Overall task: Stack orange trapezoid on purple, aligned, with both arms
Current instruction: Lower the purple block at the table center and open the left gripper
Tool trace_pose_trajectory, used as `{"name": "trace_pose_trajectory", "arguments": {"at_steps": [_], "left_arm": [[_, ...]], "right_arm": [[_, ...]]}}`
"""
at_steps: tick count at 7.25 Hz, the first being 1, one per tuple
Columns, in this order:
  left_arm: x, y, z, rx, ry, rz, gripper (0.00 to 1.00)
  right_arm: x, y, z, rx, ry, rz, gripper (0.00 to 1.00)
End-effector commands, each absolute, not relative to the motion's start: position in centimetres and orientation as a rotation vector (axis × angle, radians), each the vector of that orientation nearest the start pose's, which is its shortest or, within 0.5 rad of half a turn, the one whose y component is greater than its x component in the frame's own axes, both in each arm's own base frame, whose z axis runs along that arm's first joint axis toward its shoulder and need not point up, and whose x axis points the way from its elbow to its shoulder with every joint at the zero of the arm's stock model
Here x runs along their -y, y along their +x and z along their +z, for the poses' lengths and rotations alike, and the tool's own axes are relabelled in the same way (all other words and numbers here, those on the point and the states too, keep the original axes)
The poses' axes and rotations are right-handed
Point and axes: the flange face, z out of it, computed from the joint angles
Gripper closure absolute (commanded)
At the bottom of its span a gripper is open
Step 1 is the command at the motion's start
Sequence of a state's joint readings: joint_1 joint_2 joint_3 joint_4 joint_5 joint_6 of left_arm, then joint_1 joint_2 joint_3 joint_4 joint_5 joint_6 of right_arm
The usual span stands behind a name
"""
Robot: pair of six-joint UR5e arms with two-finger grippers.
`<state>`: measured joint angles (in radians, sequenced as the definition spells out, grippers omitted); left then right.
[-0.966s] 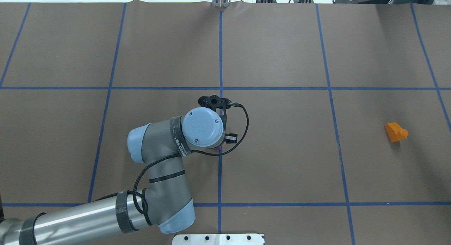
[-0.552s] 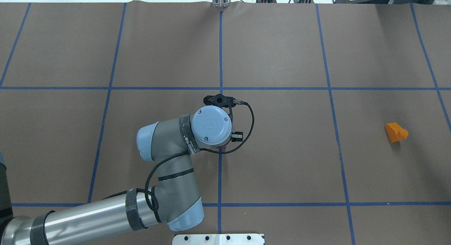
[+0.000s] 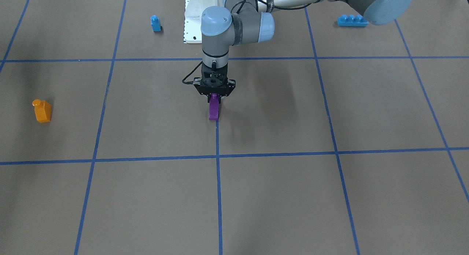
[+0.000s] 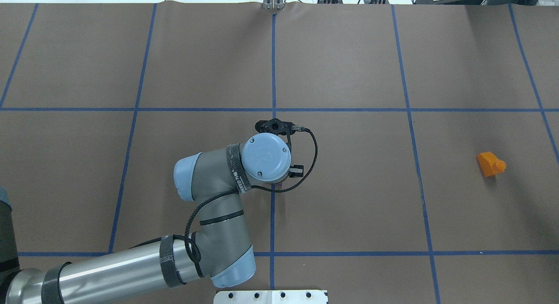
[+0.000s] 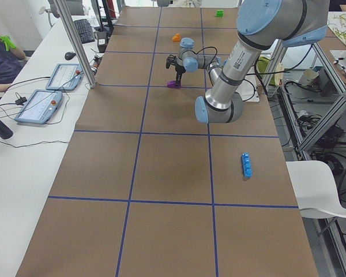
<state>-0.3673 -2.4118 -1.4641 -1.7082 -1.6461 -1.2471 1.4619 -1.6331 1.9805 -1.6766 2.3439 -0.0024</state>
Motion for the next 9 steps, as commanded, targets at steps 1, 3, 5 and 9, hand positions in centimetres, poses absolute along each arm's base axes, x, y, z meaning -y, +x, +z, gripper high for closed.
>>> {"name": "trace_pose_trajectory", "arguments": {"at_steps": [1, 3, 5, 9], "left_arm": [[38.89, 64.91, 16.92, -0.846, 0.235, -0.009, 1.0], [38.79, 64.97, 17.03, -0.845, 0.233, -0.009, 1.0], [38.81, 65.01, 17.1, -0.844, 0.232, -0.009, 0.96], [38.72, 65.1, 17.17, -0.843, 0.231, -0.007, 0.52]], "right_arm": [[46.02, 1.38, 49.88, 0.782, 0.187, -0.198, 0.0], [46.02, 1.31, 49.88, 0.782, 0.187, -0.2, 0.0], [45.97, 1.39, 49.95, 0.781, 0.186, -0.198, 0.0], [45.92, 1.32, 50.02, 0.782, 0.184, -0.199, 0.0]]}}
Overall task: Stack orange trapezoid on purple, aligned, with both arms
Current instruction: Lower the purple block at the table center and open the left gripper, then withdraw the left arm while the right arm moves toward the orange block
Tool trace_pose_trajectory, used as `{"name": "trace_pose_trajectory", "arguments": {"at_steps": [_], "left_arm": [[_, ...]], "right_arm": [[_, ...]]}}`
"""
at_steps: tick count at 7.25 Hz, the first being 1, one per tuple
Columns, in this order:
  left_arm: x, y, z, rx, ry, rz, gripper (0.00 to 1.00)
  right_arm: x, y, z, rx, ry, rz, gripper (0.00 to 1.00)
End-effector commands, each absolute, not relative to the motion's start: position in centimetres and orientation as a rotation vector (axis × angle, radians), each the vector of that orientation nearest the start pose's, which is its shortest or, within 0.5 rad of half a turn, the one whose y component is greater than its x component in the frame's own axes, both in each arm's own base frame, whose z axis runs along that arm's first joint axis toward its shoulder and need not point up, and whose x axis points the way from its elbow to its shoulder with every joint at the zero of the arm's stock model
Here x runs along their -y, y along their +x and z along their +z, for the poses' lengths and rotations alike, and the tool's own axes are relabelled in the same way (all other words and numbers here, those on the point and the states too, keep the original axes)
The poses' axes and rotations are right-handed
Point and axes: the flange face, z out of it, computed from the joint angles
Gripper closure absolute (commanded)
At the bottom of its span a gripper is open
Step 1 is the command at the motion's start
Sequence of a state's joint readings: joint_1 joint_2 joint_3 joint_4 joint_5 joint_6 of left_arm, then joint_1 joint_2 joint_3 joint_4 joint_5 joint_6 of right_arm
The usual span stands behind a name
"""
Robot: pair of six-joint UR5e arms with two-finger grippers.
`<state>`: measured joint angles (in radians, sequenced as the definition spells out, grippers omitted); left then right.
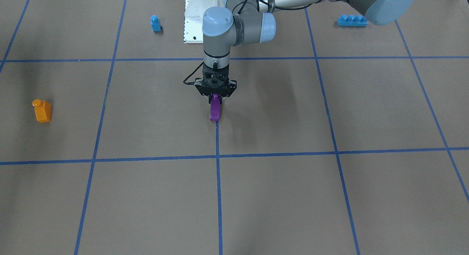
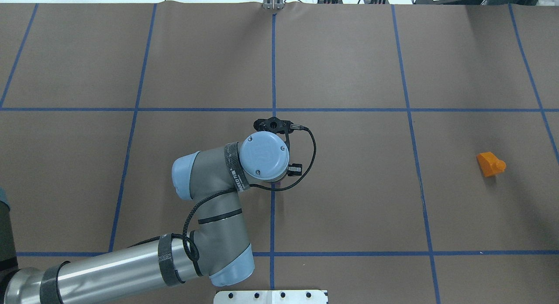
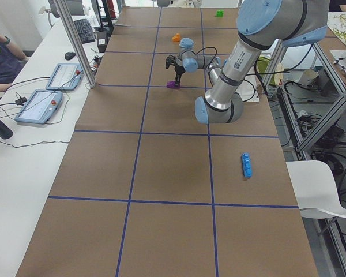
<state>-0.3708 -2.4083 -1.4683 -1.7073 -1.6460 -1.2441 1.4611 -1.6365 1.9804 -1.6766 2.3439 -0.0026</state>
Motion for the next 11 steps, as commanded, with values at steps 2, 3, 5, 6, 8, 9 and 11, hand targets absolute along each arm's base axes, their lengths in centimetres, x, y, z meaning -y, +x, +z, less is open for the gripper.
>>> {"name": "trace_pose_trajectory", "arguments": {"at_steps": [2, 3, 5, 6, 8, 9, 11], "left_arm": [[38.7, 65.1, 17.1, -0.844, 0.23, -0.007, 0.33], [38.8, 65.1, 17.4, -0.839, 0.231, -0.012, 0.0], [39.6, 63.0, 16.0, -0.87, 0.262, -0.02, 0.0], [39.4, 59.3, 17.7, -0.862, 0.266, 0.04, 0.0], [38.7, 45.3, 19.7, -0.822, 0.276, 0.187, 0.0], [39.2, 38.2, 21.6, -0.791, 0.284, 0.254, 0.0], [44.2, 25.7, 28.4, -0.745, 0.295, 0.377, 0.0]], "right_arm": [[45.9, 1.3, 50.1, 0.783, 0.182, -0.197, 0.0], [45.9, 1.3, 50.1, 0.782, 0.182, -0.197, 0.0], [45.9, 1.3, 50.1, 0.783, 0.182, -0.197, 0.0], [45.8, 1.3, 50.2, 0.782, 0.18, -0.194, 0.0], [45.7, 1.1, 49.6, 0.791, 0.151, -0.117, 0.0], [45.6, 0.5, 49.2, 0.798, 0.135, -0.084, 0.0], [45.5, -1.7, 48.4, 0.813, 0.146, -0.107, 0.0]]}}
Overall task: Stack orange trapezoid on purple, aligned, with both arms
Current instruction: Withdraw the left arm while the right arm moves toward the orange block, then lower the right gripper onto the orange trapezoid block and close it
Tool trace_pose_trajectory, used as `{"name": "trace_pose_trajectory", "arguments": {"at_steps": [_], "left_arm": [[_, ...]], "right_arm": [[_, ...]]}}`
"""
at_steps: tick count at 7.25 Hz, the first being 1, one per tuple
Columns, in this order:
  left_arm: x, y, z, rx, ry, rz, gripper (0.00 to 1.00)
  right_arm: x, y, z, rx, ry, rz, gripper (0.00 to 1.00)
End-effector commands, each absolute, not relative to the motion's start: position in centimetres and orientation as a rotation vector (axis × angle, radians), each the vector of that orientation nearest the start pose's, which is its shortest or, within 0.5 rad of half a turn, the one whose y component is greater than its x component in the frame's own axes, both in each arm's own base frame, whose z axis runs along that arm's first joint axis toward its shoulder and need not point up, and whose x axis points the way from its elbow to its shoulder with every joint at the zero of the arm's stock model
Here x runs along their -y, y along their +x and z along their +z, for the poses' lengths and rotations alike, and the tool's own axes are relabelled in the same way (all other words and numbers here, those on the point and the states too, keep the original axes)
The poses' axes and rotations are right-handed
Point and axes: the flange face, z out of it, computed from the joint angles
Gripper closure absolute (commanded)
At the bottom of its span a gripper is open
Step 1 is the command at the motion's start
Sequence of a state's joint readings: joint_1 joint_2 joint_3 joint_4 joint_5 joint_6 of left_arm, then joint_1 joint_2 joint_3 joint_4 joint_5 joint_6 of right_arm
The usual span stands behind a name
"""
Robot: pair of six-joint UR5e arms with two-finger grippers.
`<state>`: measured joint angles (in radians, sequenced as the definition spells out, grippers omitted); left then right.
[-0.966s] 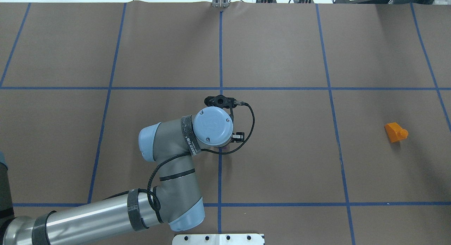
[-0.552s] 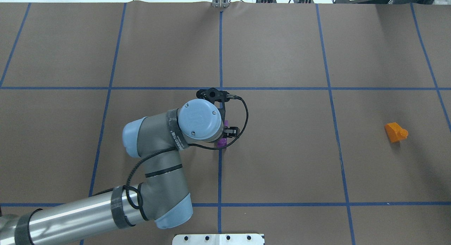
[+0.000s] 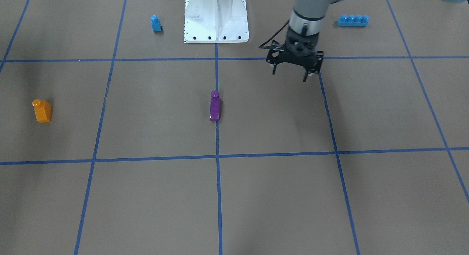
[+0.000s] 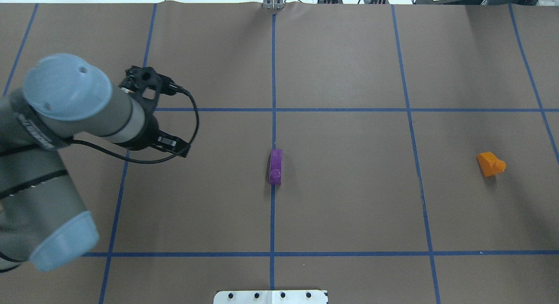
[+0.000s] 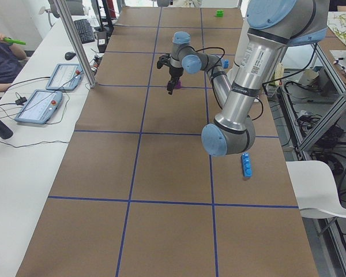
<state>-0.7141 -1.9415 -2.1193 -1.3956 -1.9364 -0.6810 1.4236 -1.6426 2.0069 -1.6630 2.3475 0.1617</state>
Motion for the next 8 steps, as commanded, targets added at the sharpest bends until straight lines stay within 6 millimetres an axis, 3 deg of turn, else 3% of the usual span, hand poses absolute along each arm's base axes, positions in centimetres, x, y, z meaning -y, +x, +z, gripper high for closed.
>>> {"name": "trace_pose_trajectory", "arguments": {"at_steps": [1, 2, 3, 4, 5, 6, 8], "left_arm": [[46.6, 18.5, 32.0, -0.735, 0.31, 0.433, 0.0], [48.7, 11.8, 36.1, -0.73, 0.312, 0.454, 0.0], [51.0, 5.9, 39.3, -0.73, 0.315, 0.417, 0.0], [51.5, 2.7, 42.4, -0.718, 0.315, 0.444, 0.0], [49.2, 0.5, 46.1, -0.707, 0.271, 0.407, 0.0], [47.3, -0.2, 49.7, -0.704, 0.203, 0.376, 0.0], [46.9, -0.4, 49.6, -0.713, 0.207, 0.374, 0.0]], "right_arm": [[44.4, -4.3, 48.8, 0.842, 0.163, -0.079, 0.0], [43.4, -7.6, 48.8, 0.881, 0.199, -0.033, 0.0], [42.5, -10.5, 50.2, 0.871, 0.233, -0.013, 0.0], [42.6, -12.2, 52.4, 0.855, 0.247, -0.01, 0.0], [42.6, -13.5, 53.5, 0.835, 0.262, -0.027, 0.0], [42.3, -15.1, 53.6, 0.823, 0.257, -0.043, 0.0], [41.8, -17.1, 55.6, 0.788, 0.223, -0.059, 0.0]]}}
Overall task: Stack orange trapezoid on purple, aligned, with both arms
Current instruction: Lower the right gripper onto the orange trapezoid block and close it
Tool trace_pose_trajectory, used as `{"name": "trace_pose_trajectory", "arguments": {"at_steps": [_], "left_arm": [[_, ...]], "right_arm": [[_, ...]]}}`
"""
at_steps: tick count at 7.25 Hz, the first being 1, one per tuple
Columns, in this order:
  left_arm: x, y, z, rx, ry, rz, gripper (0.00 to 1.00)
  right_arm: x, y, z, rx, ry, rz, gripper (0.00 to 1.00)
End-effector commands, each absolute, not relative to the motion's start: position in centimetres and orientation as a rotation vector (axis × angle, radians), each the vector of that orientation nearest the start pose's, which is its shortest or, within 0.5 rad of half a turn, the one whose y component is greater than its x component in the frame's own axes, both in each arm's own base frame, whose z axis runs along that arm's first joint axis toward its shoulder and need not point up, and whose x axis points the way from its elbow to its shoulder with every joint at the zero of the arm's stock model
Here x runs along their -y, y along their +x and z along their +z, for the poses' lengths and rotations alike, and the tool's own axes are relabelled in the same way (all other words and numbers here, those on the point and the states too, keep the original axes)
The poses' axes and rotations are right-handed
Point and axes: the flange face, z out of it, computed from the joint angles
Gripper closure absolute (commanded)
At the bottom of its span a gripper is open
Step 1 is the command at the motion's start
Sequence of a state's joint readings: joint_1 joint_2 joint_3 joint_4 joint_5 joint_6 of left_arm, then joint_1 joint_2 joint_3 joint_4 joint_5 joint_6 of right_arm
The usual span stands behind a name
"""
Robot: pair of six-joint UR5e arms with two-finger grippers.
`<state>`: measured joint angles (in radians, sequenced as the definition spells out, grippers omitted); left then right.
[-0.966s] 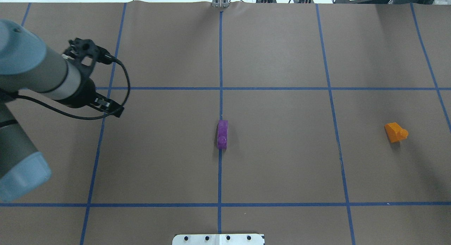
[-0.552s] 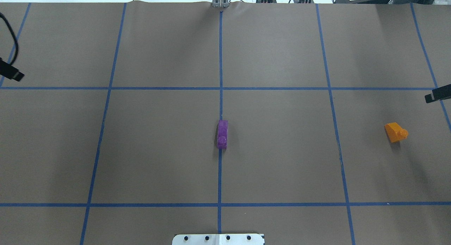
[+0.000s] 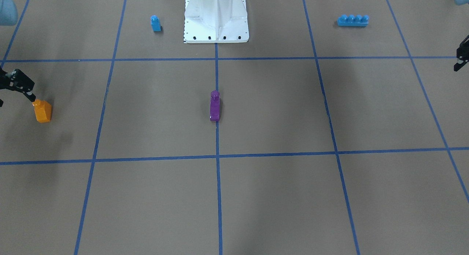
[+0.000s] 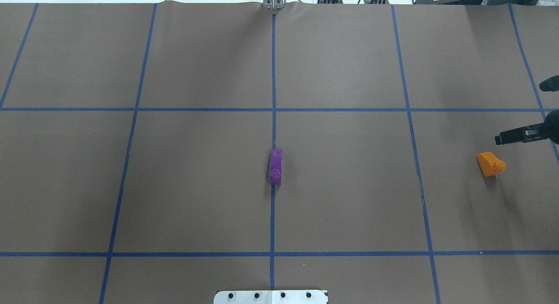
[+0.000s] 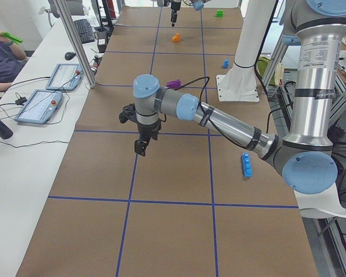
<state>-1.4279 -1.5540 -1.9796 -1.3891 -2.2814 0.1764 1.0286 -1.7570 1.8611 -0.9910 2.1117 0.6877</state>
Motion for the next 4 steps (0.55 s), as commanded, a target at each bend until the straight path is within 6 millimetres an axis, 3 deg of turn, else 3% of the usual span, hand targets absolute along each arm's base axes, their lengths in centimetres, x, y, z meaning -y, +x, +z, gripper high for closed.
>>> {"name": "trace_pose_trajectory", "arguments": {"at_steps": [1, 4], "left_arm": [[46.9, -0.3, 49.4, -0.712, 0.21, 0.375, 0.0], [46.9, -0.3, 49.2, -0.714, 0.216, 0.378, 0.0]], "right_arm": [[41.7, -17.5, 56.5, 0.782, 0.203, -0.055, 0.01], [41.2, -19.0, 58.0, 0.768, 0.164, -0.065, 0.07]]}}
